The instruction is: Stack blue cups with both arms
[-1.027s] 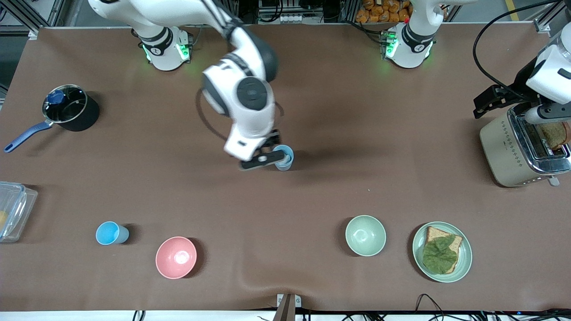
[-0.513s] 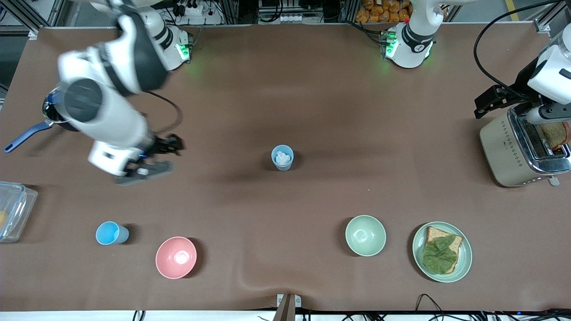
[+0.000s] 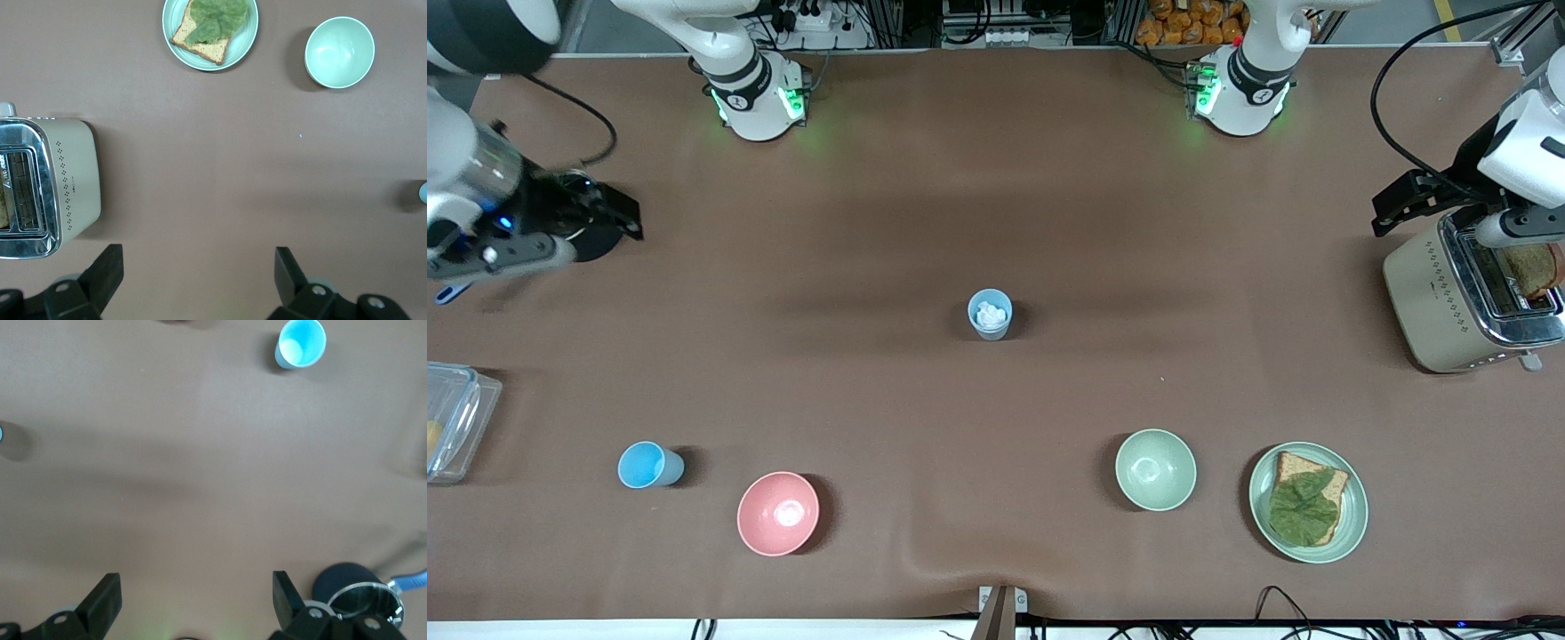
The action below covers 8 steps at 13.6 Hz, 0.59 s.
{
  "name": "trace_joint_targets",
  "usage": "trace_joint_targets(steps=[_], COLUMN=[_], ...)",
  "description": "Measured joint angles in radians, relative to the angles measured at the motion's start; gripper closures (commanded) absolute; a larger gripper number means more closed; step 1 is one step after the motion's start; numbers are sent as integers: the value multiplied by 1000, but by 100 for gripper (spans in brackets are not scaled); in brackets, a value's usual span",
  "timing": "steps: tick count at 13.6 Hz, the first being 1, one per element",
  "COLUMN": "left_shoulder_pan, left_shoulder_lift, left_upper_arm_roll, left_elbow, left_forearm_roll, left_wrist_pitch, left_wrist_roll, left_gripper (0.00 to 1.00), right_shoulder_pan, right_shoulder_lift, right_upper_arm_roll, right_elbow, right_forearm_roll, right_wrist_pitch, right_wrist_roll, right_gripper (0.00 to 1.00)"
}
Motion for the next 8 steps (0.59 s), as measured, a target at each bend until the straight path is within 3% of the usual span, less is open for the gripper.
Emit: trace_joint_targets(steps=[8], left_shoulder_pan=[0], left_shoulder_lift=[0], left_upper_arm_roll=[0], left_elbow=[0], left_forearm_roll=[0], left_wrist_pitch=[0], left_wrist_roll=[0], left_gripper=[0], right_shoulder_pan=[-17], right_shoulder_lift=[-18], right_upper_arm_roll=[-5], right_elbow=[27], right_forearm_roll=[0], right_wrist_pitch=[-38], right_wrist_roll=[25], right_gripper=[0])
